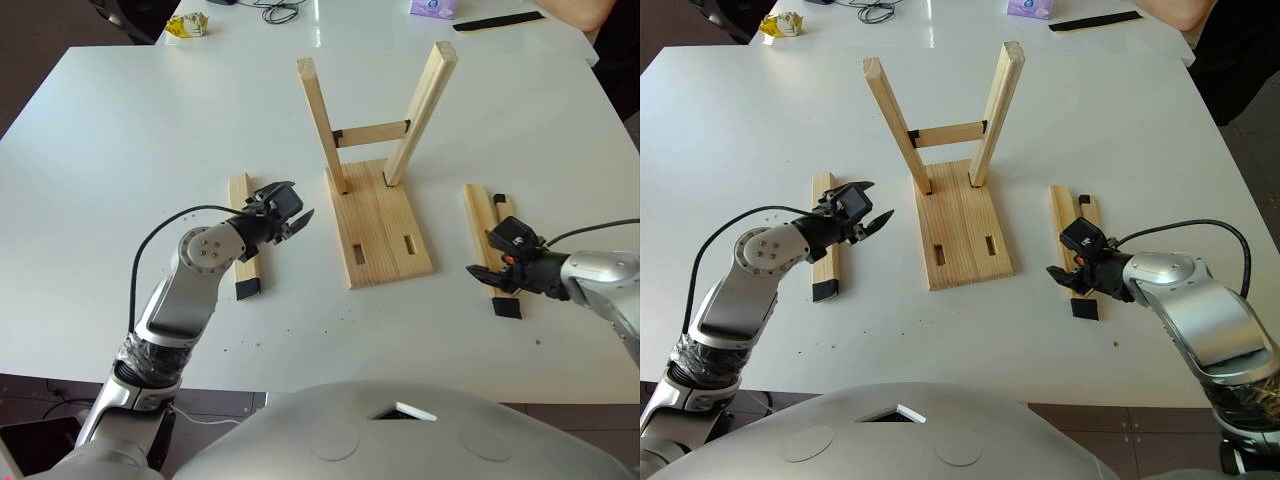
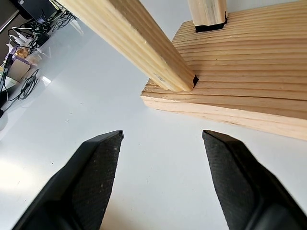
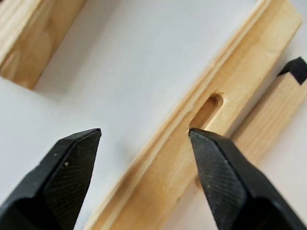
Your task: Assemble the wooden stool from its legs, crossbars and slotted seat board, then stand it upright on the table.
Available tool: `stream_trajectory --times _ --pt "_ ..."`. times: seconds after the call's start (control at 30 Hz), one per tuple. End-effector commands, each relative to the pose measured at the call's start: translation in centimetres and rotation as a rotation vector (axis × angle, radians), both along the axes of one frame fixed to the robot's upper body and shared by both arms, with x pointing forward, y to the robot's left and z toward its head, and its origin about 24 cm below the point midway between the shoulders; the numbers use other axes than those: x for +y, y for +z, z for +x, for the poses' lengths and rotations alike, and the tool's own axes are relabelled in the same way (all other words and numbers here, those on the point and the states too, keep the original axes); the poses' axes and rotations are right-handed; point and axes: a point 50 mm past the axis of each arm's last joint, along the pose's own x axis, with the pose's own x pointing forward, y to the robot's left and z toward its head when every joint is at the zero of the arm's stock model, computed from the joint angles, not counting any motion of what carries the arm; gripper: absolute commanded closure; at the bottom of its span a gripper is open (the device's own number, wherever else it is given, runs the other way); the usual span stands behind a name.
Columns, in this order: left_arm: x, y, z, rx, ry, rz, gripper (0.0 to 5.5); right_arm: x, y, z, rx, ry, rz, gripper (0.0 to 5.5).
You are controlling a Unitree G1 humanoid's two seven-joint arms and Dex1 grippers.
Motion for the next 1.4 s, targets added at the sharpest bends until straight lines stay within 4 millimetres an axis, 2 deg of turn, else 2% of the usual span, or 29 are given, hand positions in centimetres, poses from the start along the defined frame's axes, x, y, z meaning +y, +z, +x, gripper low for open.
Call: stream_trajectory --times 0.03,0.13,0.33,0.43,0.47,0.57,0.63,0.8,0.9,1.1,1.4 --pt "-0.5 0.2 0.5 0.001 -0.034 0.007 2.42 0.2 -0.6 0.8 -0.002 -0.043 0.01 2.1" --pt "-0.5 0.2 0.6 -0.001 -0.036 0.008 2.42 -0.2 0.3 1.6 -0.055 -0.087 0.014 2.1" --pt "-0.4 0.1 0.4 -0.009 -0.015 0.006 2.42 -0.2 5.0 3.0 -0.176 -0.156 0.199 2.1" --pt "-0.4 0.0 0.2 -0.012 -0.003 0.001 2.42 -1.5 6.3 3.6 -0.193 -0.239 0.25 2.1" --pt "-0.4 0.0 0.2 -0.014 0.0 0.0 2.42 -2.3 6.0 3.7 -0.191 -0.282 0.218 2.1" --pt "-0.4 0.0 0.1 -0.017 0.01 -0.002 2.42 -5.0 3.5 3.2 -0.131 -0.395 0.05 2.1" --pt "-0.4 0.0 0.0 -0.017 0.01 -0.002 2.42 -5.9 2.0 2.4 -0.09 -0.423 -0.015 2.1" --pt "-0.3 -0.3 0.2 -0.016 0.008 0.008 2.42 -5.3 -0.1 1.4 -0.02 -0.414 0.055 2.1" --pt "-0.3 -0.4 0.3 -0.017 0.005 0.01 2.42 -5.7 -0.3 1.8 -0.027 -0.446 0.082 2.1" --pt "-0.4 -0.3 0.3 -0.019 -0.003 0.006 2.42 -7.6 -1.5 1.7 -0.023 -0.514 0.035 2.1" --pt "-0.6 0.1 0.5 -0.01 0.009 -0.028 2.42 -7.3 -2.7 1.2 0.017 -0.497 0.037 2.1"
